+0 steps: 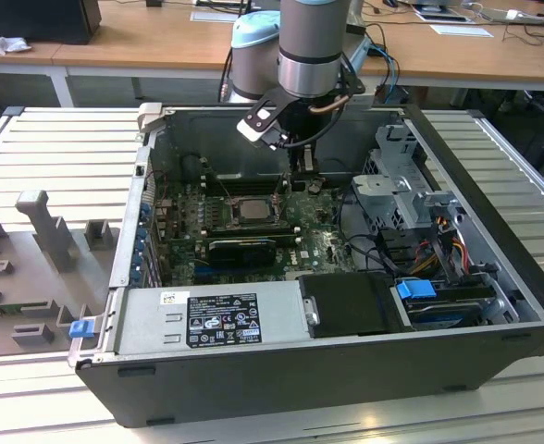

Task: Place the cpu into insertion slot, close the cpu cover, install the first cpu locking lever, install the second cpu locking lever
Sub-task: 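Close the cpu cover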

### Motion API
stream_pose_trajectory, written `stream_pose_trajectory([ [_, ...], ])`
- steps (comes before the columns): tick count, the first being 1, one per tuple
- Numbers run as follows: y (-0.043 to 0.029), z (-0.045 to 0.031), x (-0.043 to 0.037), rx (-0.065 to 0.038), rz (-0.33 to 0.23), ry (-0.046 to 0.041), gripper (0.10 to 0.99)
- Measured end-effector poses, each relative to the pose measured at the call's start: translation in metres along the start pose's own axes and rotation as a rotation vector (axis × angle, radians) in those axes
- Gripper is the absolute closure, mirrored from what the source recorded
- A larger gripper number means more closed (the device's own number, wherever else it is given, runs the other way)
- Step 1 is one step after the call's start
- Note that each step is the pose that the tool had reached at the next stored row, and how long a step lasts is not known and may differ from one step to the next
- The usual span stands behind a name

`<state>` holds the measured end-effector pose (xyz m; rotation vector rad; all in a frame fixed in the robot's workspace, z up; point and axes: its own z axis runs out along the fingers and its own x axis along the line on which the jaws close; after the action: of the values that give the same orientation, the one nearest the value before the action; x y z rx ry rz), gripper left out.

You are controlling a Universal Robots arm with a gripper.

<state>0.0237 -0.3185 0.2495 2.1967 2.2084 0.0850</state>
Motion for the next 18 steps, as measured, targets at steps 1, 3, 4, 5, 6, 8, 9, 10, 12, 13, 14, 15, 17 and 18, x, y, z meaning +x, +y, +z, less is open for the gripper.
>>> stream_pose_trajectory([
  [1,-0.0002,0.0000,0.0000,0.000,0.000,0.0000,0.980],
  [3,-0.0004,0.0000,0.0000,0.000,0.000,0.0000,0.980],
  [4,-0.0007,0.0000,0.0000,0.000,0.000,0.0000,0.980],
  [5,-0.0008,-0.0001,0.0000,0.000,0.000,0.0000,0.980],
  [6,-0.0011,-0.0001,0.0000,0.000,0.000,0.0000,0.980],
  [8,-0.0013,-0.0001,0.0000,0.000,0.000,0.0000,0.980],
  [9,-0.0016,-0.0001,0.0000,0.000,0.000,0.0000,0.980],
  [10,-0.0017,-0.0001,0.0000,0.000,0.000,0.0000,0.980],
  [12,-0.0020,-0.0001,0.0000,0.000,0.000,-0.0001,0.980],
  [13,-0.0022,-0.0001,0.0000,0.000,0.000,0.0000,0.980],
  [14,-0.0024,-0.0001,0.0000,0.000,0.000,0.0000,0.980],
  [15,-0.0025,-0.0001,0.0000,0.000,0.000,0.0000,0.980],
  [17,-0.0029,-0.0002,0.0000,0.000,0.000,0.0000,0.980],
  [18,-0.0032,-0.0002,0.0000,0.000,0.000,0.0000,0.980],
])
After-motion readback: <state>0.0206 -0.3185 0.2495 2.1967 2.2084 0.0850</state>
